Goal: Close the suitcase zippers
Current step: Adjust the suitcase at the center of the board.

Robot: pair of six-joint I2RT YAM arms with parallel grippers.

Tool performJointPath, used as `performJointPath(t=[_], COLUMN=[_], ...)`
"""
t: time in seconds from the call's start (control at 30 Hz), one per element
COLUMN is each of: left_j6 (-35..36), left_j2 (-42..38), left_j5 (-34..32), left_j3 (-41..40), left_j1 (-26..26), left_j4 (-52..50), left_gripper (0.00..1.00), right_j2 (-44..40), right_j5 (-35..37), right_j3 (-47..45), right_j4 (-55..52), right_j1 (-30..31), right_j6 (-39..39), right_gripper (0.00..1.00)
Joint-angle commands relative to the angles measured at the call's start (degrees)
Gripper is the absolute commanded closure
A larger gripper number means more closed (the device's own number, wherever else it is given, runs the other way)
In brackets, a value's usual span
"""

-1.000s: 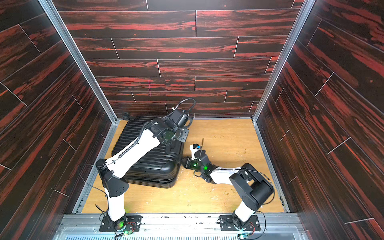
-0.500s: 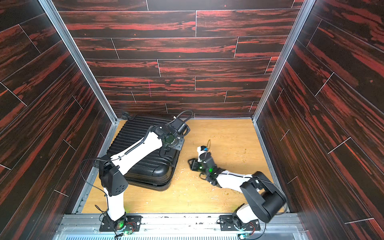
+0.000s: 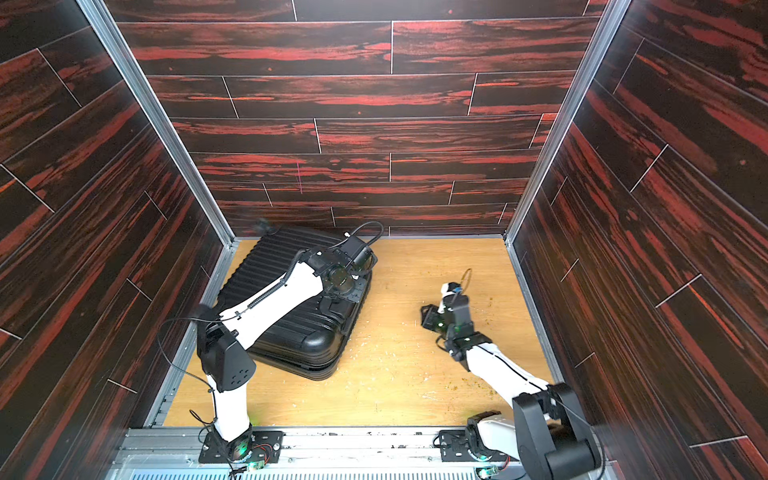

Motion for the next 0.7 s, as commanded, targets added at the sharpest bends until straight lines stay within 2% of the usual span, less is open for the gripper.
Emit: performJointPath(t=[0.0,0.2,0.33,0.4,0.47,0.57,0.67], left_j6=[16.42,35.29,54.21,65.63,70.61,78.11,80.21], left_j2=[1.43,-3.37,-4.82,-5.20,-5.18,-2.85,0.59], left_j5=[10.73,22.13,31.58,33.68,32.98,28.45,24.21], left_j3=[0.99,-6.00,-7.26,-7.68,-8.19,-5.10,-0.14], left_j1=[-3.29,-3.29,-3.29,-3.26,-3.20,-3.11,-2.46], left_j4=[0.91,5.65,-0.24,-4.55,-5.68,-11.05,-15.83], left_gripper=[0.79,0.79,0.79,0.80,0.80,0.80,0.80], right_j2=[-1.82,-2.29,-2.02,-1.79,-1.41,-0.79,0.14], right_j5=[-3.98,-7.88,-8.46,-8.61,-9.19,-11.30,-13.85], right_j3=[2.07,3.22,3.37,3.38,3.38,3.68,4.33], right_j4=[-6.15,-10.07,-11.12,-11.40,-11.50,-11.50,-11.65], right_j1=[-4.28,-11.18,-12.49,-12.86,-13.25,-13.44,-13.48], right_j6=[-4.66,-7.84,-9.14,-9.49,-9.84,-11.10,-12.49], right_gripper=[0.67,0.66,0.66,0.66,0.66,0.65,0.64])
